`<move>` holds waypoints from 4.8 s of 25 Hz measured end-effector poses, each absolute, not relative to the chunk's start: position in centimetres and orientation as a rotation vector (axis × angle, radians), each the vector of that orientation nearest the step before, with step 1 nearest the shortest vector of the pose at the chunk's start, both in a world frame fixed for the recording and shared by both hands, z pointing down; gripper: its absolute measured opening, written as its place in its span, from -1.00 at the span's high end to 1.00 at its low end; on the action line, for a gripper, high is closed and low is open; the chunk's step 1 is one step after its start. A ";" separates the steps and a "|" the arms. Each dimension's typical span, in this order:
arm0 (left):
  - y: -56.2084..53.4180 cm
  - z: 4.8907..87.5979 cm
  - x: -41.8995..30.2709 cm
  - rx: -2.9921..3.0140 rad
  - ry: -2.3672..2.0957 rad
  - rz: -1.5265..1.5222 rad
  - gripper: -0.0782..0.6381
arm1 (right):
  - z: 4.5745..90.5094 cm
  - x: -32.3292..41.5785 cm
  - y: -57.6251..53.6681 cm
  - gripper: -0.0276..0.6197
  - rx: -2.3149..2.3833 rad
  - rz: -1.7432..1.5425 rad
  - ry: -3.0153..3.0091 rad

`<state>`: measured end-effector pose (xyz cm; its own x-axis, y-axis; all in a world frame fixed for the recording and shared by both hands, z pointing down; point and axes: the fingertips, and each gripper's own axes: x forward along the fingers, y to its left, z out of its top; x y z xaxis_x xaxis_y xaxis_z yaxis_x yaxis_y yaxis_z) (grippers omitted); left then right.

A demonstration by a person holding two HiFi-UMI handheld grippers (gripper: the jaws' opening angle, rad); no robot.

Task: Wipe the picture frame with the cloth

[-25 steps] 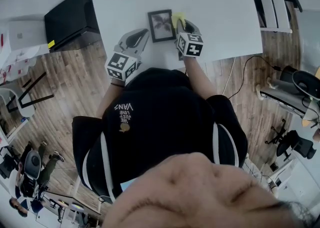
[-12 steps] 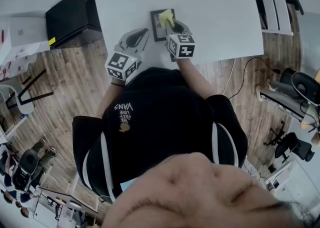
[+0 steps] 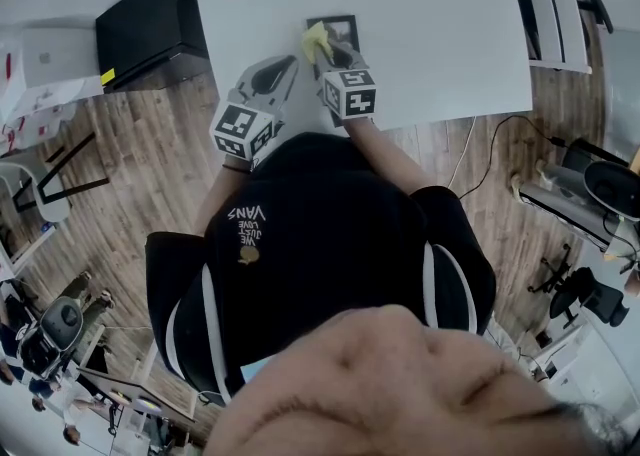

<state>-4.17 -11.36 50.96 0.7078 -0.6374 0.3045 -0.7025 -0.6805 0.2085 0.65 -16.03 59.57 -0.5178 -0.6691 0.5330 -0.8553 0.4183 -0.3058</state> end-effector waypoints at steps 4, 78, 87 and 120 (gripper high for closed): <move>-11.1 51.1 -4.4 2.605 -1.054 0.302 0.73 | 60.3 0.3 -15.5 0.76 1.297 0.791 -2.335; -10.3 50.7 -3.1 2.634 -0.991 0.306 0.73 | 58.3 6.9 -14.6 0.76 1.546 0.845 -2.291; -9.2 50.5 -4.1 2.627 -1.004 0.302 0.73 | 57.5 3.1 -13.5 0.76 1.456 0.827 -2.353; -6.3 50.0 -5.8 2.639 -0.965 0.275 0.73 | 60.2 2.8 -9.3 0.76 1.445 0.744 -2.229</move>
